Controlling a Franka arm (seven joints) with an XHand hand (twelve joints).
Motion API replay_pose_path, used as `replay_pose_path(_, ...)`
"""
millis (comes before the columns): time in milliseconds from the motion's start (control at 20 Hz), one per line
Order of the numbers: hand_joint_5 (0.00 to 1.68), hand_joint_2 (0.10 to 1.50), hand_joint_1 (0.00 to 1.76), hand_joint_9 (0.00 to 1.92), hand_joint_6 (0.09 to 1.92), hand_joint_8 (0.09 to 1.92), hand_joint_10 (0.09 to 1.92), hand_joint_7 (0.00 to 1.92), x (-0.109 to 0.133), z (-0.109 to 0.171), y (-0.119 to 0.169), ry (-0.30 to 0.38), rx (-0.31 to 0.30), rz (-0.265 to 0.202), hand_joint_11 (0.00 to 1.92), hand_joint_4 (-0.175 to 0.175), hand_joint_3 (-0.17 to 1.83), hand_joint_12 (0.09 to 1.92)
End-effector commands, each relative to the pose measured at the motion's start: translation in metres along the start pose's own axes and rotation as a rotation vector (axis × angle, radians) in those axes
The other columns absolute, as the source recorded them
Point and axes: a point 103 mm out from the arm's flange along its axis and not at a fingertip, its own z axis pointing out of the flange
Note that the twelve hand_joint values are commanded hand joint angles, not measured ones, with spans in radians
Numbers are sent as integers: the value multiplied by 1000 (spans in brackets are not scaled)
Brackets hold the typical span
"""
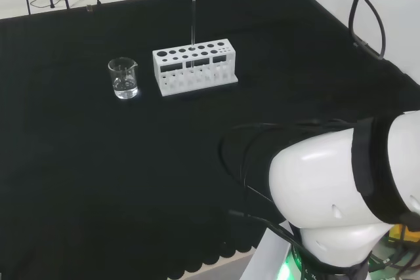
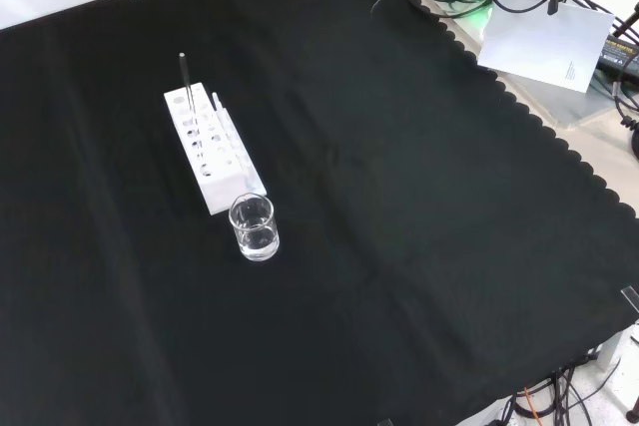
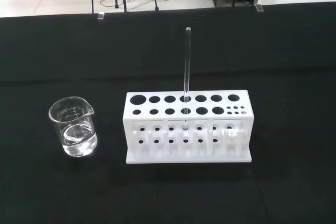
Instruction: Take the glass rod from the white test tube rack.
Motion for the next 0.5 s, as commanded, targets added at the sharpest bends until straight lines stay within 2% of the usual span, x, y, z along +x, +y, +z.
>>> replay_pose_path(50, 0, 1116, 624, 2, 87, 656, 891, 0, -2, -10, 58, 37, -33, -14, 0, -146, -175, 1243)
replay_pose_path(250, 0, 1123, 606, 35, 87, 766, 908, 0, -6, -8, 87, 43, -31, -30, 0, -146, -175, 1262)
replay_pose_path(500, 0, 1130, 589, 77, 87, 859, 918, 10, -16, -6, 123, 37, -21, -26, 0, -147, -175, 1281)
